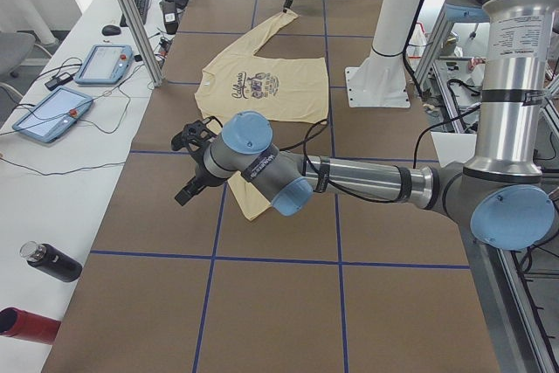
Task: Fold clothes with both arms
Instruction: 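Lower the right gripper to the cuff of the sleeve nearest it and grasp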
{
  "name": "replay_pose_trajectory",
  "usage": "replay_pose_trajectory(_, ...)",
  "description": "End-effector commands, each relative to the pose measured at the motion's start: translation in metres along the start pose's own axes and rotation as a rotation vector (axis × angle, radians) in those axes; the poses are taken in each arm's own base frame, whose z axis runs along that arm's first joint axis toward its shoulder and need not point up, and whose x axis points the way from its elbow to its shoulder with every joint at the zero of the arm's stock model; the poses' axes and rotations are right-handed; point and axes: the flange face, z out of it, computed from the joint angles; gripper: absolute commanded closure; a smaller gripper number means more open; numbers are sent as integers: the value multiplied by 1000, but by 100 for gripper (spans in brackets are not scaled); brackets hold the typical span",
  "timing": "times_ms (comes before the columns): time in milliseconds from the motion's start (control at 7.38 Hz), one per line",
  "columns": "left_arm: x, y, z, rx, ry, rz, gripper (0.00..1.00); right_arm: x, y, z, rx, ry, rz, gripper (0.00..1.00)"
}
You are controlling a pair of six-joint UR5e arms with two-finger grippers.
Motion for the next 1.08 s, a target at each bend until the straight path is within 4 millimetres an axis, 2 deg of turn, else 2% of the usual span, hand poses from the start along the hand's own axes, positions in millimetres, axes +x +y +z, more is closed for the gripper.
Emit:
replay_pose_trajectory(0,-1,1,1,-2,0,-2,0,-2,1,0,-3,-6,10,86)
replay_pose_trajectory(136,-1,1,1,-2,0,-2,0,-5,0,-2,-3,-13,7,100)
replay_pose_trajectory(271,-1,1,1,-3,0,-6,0,-12,-2,-8,-2,-30,5,100)
replay_pose_trajectory(542,-1,2,1,-4,0,-7,0,-40,-7,-34,-23,-108,-5,100)
replay_pose_trajectory(678,-1,2,1,-4,0,-7,0,-45,-20,-42,-8,-128,7,100)
replay_pose_trajectory(813,-1,2,1,-4,0,-7,0,-54,-51,-54,1,-151,45,100)
replay_pose_trajectory(949,-1,2,1,-4,0,-8,0,-94,-106,-73,10,-159,87,100)
